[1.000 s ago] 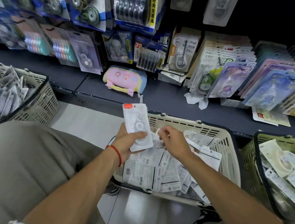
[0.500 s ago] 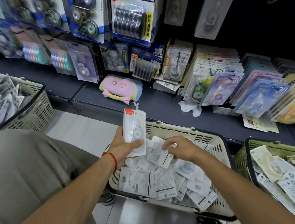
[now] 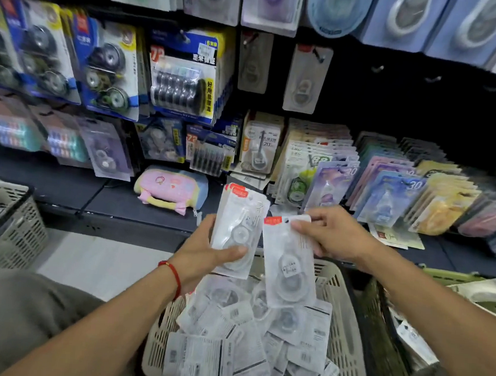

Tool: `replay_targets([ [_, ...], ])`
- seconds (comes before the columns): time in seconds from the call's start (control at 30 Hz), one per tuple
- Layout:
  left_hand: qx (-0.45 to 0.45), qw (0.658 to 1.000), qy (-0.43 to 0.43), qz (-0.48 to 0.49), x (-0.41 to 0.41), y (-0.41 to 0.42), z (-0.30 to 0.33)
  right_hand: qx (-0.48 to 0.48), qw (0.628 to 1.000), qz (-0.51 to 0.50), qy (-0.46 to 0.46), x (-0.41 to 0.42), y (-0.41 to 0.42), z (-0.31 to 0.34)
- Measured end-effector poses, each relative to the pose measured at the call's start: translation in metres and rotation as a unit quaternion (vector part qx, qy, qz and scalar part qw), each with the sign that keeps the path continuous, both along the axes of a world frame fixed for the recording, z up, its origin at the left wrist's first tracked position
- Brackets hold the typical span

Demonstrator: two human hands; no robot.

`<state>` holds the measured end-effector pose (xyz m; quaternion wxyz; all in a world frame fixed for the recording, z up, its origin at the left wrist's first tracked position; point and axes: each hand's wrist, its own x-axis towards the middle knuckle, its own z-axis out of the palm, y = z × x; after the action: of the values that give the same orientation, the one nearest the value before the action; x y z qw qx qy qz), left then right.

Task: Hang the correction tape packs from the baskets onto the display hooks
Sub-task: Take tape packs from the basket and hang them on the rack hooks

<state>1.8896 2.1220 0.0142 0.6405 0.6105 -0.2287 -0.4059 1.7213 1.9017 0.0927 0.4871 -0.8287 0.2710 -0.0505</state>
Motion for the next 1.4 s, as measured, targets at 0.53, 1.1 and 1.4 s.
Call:
replay_targets([
  [0.53, -0.103, 0.992, 0.050, -0.053, 0.045, -0.110, 0.110, 0.049, 0.950, -0.186, -0.248, 0.030, -0.024, 0.035],
  [1.1, -0.200, 0.975, 0.004, 0.101, 0.068, -0.094, 0.136, -0.002, 0.918, -0.229, -0.323, 0.089, -0.041, 0.066],
  [1.4, -0.194, 0.976, -0.021, 0.094, 0.071, -0.086, 0.136, -0.014, 0.902, -0.254, -0.348, 0.096, -0.046, 0.065],
])
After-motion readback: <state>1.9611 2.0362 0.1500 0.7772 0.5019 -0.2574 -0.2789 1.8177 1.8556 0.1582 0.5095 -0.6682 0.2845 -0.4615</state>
